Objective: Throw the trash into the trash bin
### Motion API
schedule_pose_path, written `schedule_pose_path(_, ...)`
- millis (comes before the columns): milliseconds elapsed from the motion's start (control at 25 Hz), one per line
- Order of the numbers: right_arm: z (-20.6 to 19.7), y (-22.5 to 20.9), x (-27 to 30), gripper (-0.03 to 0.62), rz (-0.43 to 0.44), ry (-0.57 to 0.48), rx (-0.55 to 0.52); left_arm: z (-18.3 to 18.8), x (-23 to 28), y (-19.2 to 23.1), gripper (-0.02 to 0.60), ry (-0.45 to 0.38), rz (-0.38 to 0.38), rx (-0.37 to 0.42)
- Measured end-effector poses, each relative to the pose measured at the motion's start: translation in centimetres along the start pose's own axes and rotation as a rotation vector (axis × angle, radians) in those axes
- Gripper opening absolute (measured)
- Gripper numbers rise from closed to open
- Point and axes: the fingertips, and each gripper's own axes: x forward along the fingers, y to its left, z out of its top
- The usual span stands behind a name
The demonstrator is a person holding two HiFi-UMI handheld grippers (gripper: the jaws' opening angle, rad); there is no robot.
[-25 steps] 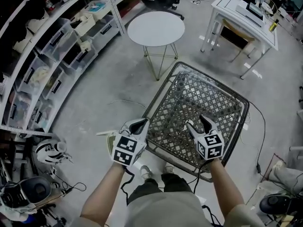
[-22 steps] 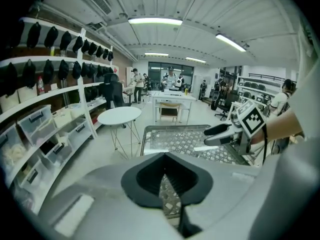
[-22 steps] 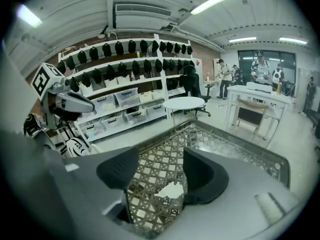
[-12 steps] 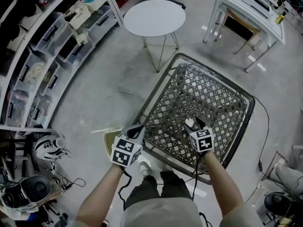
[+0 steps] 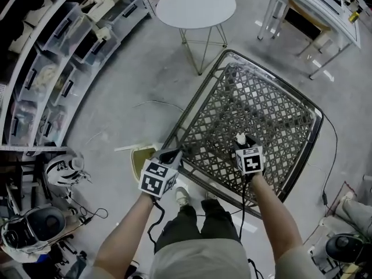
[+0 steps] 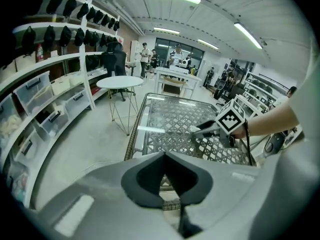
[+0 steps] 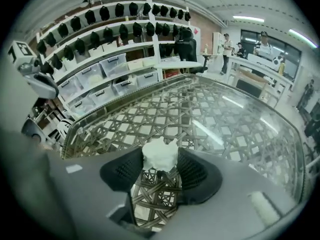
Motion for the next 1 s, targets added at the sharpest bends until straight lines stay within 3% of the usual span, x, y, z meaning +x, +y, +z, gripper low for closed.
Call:
schedule_pose_path(120,-0.1,-0.3,-0.5,0.135,-0.021,-0.010,0.021,-0.8,-0.5,0.0,0.003,0.003,0.006,-0.011)
schedule_pose_path(200,0.7,-0.2,-1.6,0.113,-0.025,-0.046,0.034,-1.1,-1.4,0.1,0.003,-0.005,0.011,-0.022)
schedule_pose_path(480,5.8,2.1,-7.4,0.102,0.051,-0.173,0.059,-0.8,-6.9,2.4,0.003,-0.077,0.103,-0.048)
schedule_pose_path(720,12.0,8.0,-12.4,0.100,0.155,-0.289,0.035,-0.4,-13.9,6.0,0.003,-0.147,0.197,-0.067)
schedule_pose_path(1000,17.4,17.3,-16.1,0.100,0.293,-0.358,-0.107,-0.5,-20.2,8.3,0.003,-0.231,0.274,-0.110)
